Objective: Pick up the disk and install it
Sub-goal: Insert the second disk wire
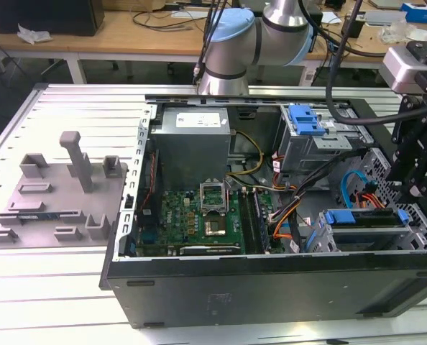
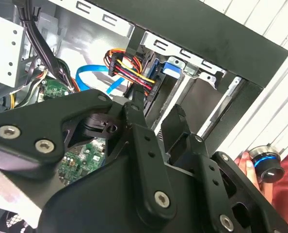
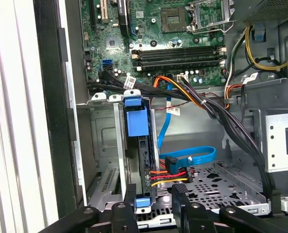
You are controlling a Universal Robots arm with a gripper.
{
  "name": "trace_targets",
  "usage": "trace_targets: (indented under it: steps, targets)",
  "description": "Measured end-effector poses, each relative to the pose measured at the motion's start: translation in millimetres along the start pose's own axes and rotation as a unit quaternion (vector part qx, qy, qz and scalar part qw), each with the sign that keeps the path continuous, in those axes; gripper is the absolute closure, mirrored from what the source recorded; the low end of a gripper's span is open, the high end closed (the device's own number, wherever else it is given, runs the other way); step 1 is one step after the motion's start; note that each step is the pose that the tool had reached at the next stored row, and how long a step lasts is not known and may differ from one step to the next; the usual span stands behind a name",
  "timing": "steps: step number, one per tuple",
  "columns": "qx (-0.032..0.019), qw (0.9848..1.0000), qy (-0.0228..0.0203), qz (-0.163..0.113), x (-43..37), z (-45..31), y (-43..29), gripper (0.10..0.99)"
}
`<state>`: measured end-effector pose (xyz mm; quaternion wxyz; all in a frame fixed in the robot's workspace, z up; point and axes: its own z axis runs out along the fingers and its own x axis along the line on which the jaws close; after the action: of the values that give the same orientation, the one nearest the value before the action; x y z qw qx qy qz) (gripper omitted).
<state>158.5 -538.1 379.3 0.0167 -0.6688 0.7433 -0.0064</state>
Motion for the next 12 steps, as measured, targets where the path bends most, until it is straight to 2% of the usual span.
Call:
trace_targets:
  steps: [5,9,10,11,12]
  targets:
    - [0.0,1.0,0.0001,0.0,-0.6,0.0,0.1,0.659]
    - [0.0002,1.0,0.0018,0.001,-1.7,0.0,0.2,0.659]
    - [0.0004,1.0,0.004,0.001,-2.6,0.0,0.0,0.659]
    - [0.001,0.9999,0.0138,0.001,-12.9,0.4,0.3,0.659]
    - [0.0014,0.9999,0.0172,0.0,-18.3,0.5,0.8,0.659]
